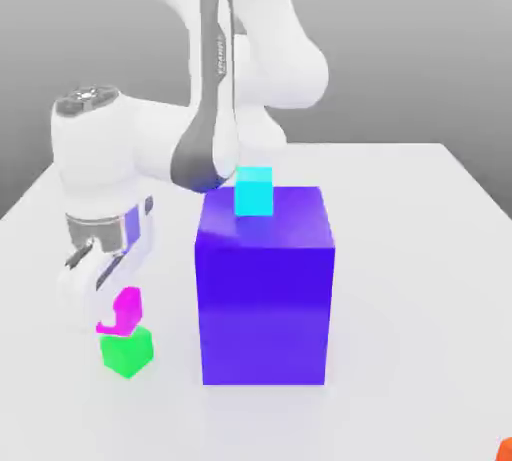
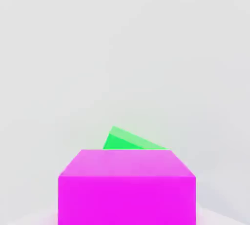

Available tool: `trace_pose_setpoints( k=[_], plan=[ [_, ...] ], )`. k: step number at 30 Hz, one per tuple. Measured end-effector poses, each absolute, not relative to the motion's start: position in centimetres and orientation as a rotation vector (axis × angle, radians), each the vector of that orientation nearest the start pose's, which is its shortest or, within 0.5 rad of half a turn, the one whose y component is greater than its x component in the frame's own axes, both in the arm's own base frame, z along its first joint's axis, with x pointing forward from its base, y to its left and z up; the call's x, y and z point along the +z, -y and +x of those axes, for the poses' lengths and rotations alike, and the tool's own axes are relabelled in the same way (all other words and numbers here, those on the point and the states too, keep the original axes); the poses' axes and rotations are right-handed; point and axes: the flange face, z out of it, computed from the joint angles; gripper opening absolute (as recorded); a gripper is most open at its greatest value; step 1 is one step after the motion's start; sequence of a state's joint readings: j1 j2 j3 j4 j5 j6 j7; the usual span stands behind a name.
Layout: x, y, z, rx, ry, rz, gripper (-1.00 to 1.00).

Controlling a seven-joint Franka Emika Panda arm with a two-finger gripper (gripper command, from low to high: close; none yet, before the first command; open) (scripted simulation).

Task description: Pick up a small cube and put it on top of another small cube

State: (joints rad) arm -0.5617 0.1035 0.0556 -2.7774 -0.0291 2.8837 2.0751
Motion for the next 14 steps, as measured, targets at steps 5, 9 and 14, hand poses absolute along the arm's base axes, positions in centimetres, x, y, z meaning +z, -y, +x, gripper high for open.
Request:
trace_pose_setpoints(
  k=[5, 9, 14],
  plan=[
    [17.8, 18.2, 33.4, -0.003, -3.006, -0.911, 1.00],
    [19.9, 18.4, 33.6, -0.008, -3.009, -0.909, 1.00],
    [23.4, 18.3, 33.5, -0.006, -3.008, -0.912, 1.00]
  ],
)
